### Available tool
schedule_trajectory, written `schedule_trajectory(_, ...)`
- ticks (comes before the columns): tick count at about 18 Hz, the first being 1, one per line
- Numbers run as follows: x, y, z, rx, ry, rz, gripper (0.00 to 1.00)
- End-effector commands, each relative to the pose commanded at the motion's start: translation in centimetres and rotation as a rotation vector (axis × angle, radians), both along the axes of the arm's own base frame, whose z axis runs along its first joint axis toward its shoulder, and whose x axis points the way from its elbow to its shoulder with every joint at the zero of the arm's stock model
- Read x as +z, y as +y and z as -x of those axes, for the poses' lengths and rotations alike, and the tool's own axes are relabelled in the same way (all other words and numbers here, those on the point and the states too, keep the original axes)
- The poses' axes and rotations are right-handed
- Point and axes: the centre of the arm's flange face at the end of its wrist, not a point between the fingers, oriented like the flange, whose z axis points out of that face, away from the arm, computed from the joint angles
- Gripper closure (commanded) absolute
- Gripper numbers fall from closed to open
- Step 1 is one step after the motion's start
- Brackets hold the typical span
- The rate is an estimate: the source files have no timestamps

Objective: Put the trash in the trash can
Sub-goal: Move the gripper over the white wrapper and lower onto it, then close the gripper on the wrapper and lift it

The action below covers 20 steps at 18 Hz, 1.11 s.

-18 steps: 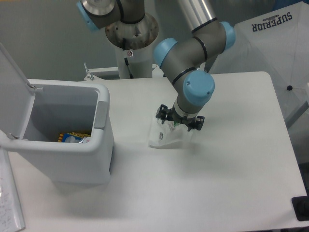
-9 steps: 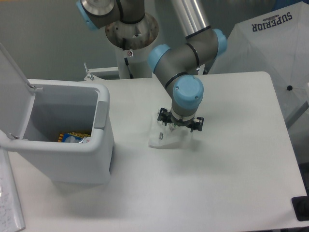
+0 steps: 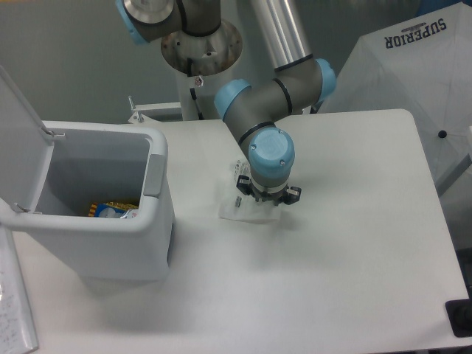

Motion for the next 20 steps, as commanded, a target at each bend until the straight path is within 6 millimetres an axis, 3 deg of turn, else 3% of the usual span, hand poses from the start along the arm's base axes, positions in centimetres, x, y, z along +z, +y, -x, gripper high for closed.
schedule_trajectory(7,0.9,0.1,0.2,-0.003,0.005,-0.020,1.00)
schedule_trajectory(9,2.0,0.0,0.8,0.003,0.013,-0.047,1.00)
schedule_trajectory(11,5.2,0.2,1.7,0.012,0.035,-0.127,1.00)
schedule_trajectory(15,10.9,2.8,3.7,0.007,0.065,-0.295,1.00)
schedule_trajectory(20,21.2,4.2,5.5,0.005,0.169,-0.490,1.00)
